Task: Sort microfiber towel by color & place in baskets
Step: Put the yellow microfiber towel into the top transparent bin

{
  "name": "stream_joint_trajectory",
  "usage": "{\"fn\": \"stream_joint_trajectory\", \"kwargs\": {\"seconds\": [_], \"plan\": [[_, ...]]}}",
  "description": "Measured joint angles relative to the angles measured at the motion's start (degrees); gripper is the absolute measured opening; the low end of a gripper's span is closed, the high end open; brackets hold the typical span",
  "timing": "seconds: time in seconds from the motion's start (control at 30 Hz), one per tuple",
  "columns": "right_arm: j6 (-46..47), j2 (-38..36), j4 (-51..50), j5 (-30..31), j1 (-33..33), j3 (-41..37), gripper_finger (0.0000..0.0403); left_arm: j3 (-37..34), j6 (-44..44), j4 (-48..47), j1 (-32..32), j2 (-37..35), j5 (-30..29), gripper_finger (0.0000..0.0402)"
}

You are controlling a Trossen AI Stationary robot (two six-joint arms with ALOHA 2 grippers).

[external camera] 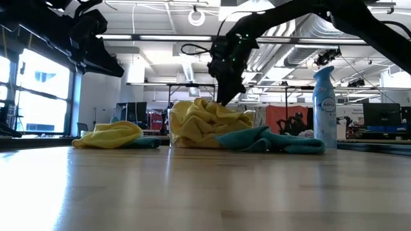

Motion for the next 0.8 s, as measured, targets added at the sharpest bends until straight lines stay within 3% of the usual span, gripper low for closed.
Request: {"fn": "stream_joint_trajectory", "kwargs": {"seconds": [0.4,0.8], "plan": [[4.20,-0.69,-8.04,0.17,0.53,1.52,0.0148,0.00,-0.02,0.04,0.00,0.00,0.00,0.0074],[5.86,-9.05,-7.55,1.50,5.12,1.52,0.0059,0.00,0.02,0.05,0.02,-0.01,-1.48,0.0074]]}}
